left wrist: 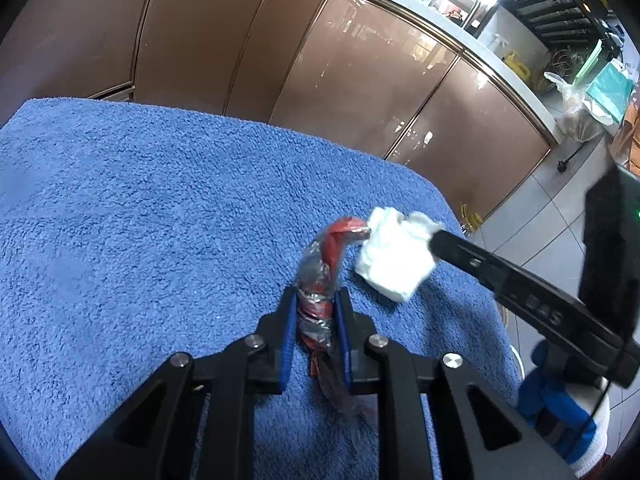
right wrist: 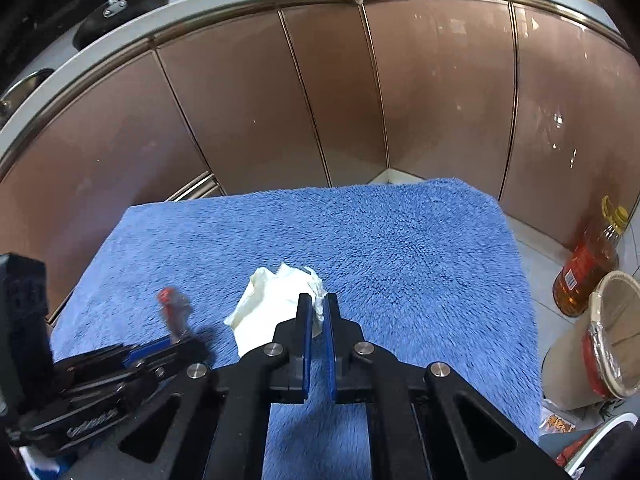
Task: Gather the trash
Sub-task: 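Grasp the red-and-clear wrapper with the left gripper while the right gripper grasps the white tissue, then lift and carry the wrapper and tissue to the white bin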
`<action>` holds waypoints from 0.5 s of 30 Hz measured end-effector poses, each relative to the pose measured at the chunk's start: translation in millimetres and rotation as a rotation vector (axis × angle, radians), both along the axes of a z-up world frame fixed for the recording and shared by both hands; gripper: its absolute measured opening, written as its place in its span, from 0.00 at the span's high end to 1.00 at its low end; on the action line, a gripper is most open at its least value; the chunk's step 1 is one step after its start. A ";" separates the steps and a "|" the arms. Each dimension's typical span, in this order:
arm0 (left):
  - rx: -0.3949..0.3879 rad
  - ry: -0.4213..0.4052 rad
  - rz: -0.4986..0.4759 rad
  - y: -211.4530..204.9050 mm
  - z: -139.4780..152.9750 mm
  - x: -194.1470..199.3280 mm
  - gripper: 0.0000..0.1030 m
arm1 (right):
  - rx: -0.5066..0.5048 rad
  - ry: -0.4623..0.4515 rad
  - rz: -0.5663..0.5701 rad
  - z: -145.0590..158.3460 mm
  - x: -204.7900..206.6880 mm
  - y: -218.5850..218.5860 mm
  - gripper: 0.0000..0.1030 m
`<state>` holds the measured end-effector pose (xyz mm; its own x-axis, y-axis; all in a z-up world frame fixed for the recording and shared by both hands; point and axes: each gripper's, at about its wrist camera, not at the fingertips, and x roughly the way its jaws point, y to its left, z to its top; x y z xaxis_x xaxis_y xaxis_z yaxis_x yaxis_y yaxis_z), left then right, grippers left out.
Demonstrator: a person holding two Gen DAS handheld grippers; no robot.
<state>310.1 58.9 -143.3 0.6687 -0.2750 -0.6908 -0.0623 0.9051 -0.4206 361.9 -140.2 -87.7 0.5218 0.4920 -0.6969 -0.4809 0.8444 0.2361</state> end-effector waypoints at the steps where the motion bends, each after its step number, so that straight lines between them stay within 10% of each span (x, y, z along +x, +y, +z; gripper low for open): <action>1: 0.002 -0.003 0.003 -0.2 1.8 -1.9 0.84 | 0.002 -0.005 -0.005 3.8 -4.4 -2.4 0.95; 15: 0.012 -0.092 0.005 -3.0 59.4 -60.4 0.84 | 0.000 -0.081 -0.005 58.8 -83.3 -25.9 0.95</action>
<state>249.6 56.0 -83.9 0.7308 -0.2638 -0.6295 -0.0284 0.9097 -0.4142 278.7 -166.1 -28.9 0.5793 0.4892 -0.6520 -0.4941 0.8469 0.1964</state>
